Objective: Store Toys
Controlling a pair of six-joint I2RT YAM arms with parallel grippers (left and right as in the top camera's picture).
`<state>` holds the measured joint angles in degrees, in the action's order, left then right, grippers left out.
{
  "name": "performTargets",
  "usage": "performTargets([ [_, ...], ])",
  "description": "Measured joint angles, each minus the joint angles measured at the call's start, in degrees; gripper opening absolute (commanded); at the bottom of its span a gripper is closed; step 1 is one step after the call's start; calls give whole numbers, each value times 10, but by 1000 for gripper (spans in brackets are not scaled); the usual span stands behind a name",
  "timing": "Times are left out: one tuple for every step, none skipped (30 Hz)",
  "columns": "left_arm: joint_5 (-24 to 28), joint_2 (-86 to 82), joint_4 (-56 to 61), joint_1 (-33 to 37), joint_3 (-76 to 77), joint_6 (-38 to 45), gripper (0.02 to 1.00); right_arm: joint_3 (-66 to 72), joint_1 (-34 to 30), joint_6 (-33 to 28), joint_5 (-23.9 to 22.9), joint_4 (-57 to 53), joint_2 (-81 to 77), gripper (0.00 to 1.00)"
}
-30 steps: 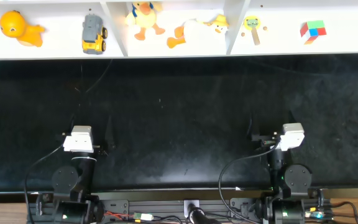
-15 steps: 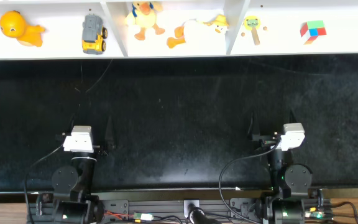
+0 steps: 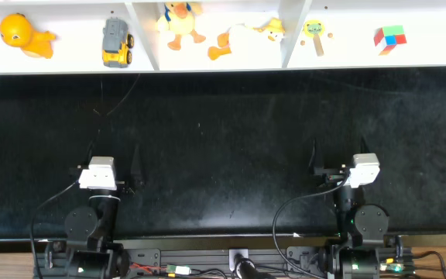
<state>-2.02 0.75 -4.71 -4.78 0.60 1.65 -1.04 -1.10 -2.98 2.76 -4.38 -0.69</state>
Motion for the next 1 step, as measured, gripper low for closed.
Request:
performTargets([
  [0,0,0,0,0,0,998,0,0,0,0,0,0,996],
])
